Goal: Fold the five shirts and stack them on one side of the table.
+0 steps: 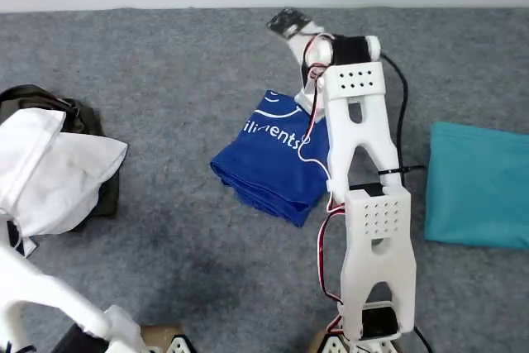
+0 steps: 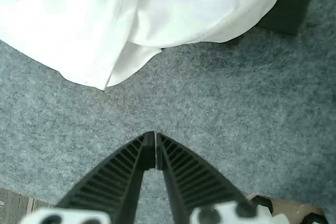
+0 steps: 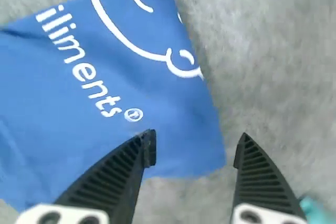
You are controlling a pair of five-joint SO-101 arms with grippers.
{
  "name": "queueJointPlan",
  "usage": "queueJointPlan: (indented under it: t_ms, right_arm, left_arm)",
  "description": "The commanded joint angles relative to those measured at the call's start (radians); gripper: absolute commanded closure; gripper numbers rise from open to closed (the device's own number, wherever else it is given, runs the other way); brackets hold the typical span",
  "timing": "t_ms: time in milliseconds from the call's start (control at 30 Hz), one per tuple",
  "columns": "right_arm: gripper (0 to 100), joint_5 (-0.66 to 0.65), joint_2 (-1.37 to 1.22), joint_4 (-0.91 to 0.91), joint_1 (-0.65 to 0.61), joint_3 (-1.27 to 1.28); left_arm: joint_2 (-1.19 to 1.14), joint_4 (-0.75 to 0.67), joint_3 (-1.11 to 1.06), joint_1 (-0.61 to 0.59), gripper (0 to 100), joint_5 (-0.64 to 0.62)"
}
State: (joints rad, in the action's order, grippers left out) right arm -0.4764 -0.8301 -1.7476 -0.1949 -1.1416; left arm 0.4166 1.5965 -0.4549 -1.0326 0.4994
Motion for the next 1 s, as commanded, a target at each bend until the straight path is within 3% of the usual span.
queueJointPlan:
  t_ms: [0,133,267,333,600,967]
  right_arm:
    - [75.7,0.239,0.079,-0.047,0.012,-0.077]
    - [79.3,0.376,0.082,-0.05,-0.008,-0.049]
    - [99.8,0.416,0.137,-0.05,-0.067,0.081]
    - [96.1,0.42,0.199,-0.05,-0.096,0.216]
    - [99.0,0.463,0.381,-0.039,-0.193,0.671]
    - [99.0,0.465,0.243,-0.042,-0.199,0.804]
  left_arm:
    - [0.041,-0.009,0.005,0.005,98,-0.003]
    - [0.041,-0.009,0.012,0.005,98,-0.005]
    - [0.041,-0.008,0.012,0.003,98,-0.008]
    - [0.041,-0.008,0.012,-0.009,98,-0.008]
    - [0.041,-0.008,0.007,-0.1,98,-0.005]
    - [0.041,-0.006,0.005,-0.1,98,-0.005]
